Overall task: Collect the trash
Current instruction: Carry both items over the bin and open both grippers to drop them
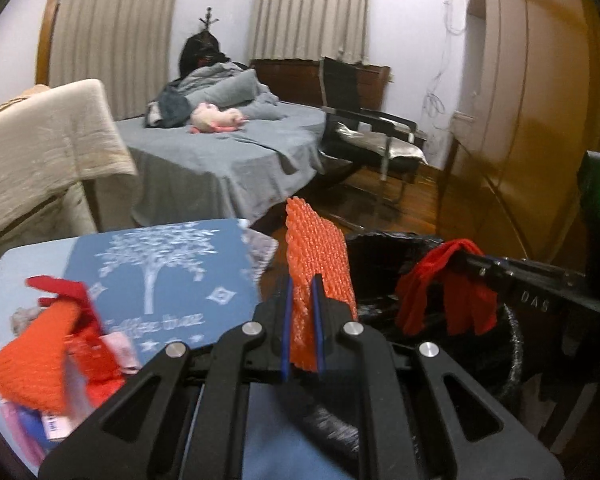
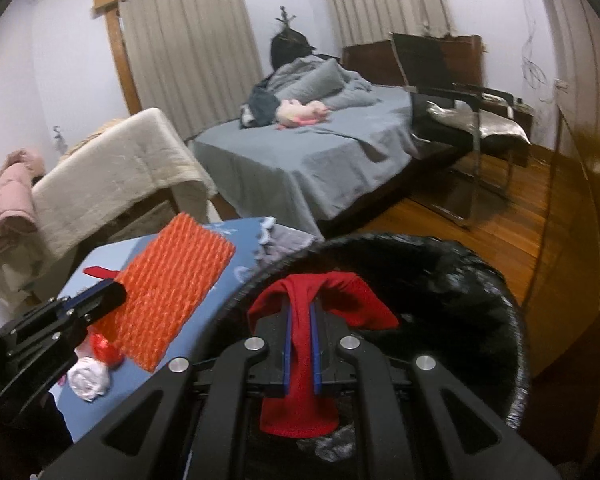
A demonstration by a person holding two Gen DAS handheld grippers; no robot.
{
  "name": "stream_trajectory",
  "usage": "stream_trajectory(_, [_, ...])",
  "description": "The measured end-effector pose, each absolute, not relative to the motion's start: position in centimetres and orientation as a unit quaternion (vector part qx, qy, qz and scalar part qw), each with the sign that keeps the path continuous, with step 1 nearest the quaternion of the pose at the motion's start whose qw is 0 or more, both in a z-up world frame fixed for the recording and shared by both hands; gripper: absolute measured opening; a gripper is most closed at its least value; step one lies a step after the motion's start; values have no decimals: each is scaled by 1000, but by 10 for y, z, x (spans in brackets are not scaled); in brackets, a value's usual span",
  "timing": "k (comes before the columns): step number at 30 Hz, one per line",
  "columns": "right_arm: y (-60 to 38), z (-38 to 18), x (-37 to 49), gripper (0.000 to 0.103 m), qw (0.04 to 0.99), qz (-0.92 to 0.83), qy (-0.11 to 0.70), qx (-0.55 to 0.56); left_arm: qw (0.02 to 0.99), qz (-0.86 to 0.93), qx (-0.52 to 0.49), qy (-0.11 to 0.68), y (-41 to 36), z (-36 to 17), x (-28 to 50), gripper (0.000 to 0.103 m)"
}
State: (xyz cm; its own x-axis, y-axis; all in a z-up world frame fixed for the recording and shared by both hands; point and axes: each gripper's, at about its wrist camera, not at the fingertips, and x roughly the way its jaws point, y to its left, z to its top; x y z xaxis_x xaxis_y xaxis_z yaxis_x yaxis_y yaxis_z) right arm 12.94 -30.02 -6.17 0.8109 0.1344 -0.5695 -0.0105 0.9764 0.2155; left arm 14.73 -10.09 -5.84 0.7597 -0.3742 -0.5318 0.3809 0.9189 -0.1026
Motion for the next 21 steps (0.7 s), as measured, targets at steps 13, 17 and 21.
stream_trajectory(13, [-330, -83, 125, 48, 933, -25, 346, 94, 923, -229, 5, 308, -130, -77, 164, 50])
stream_trajectory(17, [-330, -83, 120, 61, 934, -29, 342, 96, 930, -214, 9, 298, -120, -72, 159, 57])
stream_trajectory(21, [-321, -75, 119, 86, 940, -28, 325, 97, 940, -190, 12, 283, -101, -67, 154, 70])
